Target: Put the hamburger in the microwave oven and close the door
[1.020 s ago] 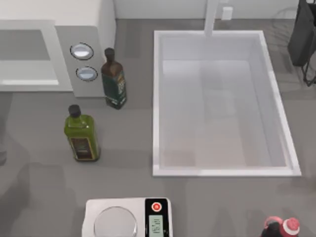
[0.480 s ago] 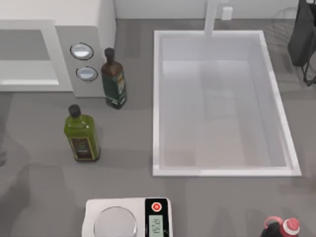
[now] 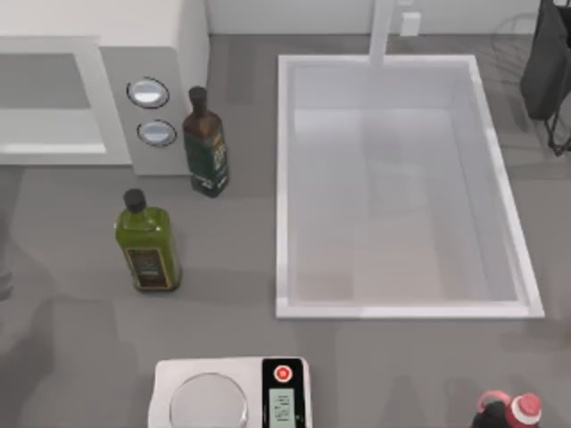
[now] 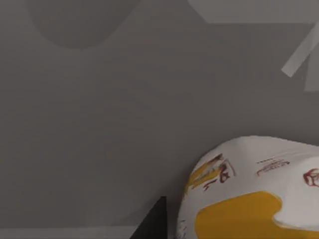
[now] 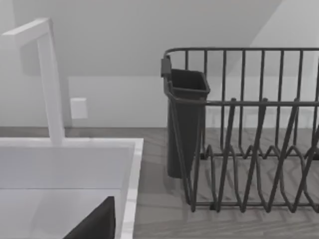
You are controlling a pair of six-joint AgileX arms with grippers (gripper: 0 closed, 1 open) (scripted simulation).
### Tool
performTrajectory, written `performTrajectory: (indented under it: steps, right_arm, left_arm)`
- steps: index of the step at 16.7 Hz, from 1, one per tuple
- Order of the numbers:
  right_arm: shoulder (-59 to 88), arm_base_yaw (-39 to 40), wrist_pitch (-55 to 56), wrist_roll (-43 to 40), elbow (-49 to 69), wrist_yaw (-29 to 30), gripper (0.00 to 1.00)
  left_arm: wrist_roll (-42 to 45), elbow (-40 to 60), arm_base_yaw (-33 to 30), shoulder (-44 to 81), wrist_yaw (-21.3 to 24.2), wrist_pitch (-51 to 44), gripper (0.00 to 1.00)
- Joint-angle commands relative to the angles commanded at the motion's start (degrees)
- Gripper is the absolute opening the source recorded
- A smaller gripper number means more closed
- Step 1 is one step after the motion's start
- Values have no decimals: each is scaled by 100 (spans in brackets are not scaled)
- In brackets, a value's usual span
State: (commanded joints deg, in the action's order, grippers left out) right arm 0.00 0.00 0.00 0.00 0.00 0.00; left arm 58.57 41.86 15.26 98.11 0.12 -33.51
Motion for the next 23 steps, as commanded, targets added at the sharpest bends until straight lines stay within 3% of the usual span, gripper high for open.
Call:
performTrajectory:
  steps: [7,8,12,18,23]
  right_arm:
    - [0,0,0,0,0,0,100]
    - [0,0,0,0,0,0,100]
    - [0,0,0,0,0,0,100]
    - [0,0,0,0,0,0,100]
    - [0,0,0,0,0,0,100]
  left_arm:
    - [0,0,0,0,0,0,0]
    - [-87,202,1,-392,122,-533,0]
    - [-79,526,17,-540,123,-959,0]
    - [-103,1504,-1,-1162,122,-2737,0]
    - [-125,1738,-22,-1367,122,-3044,0]
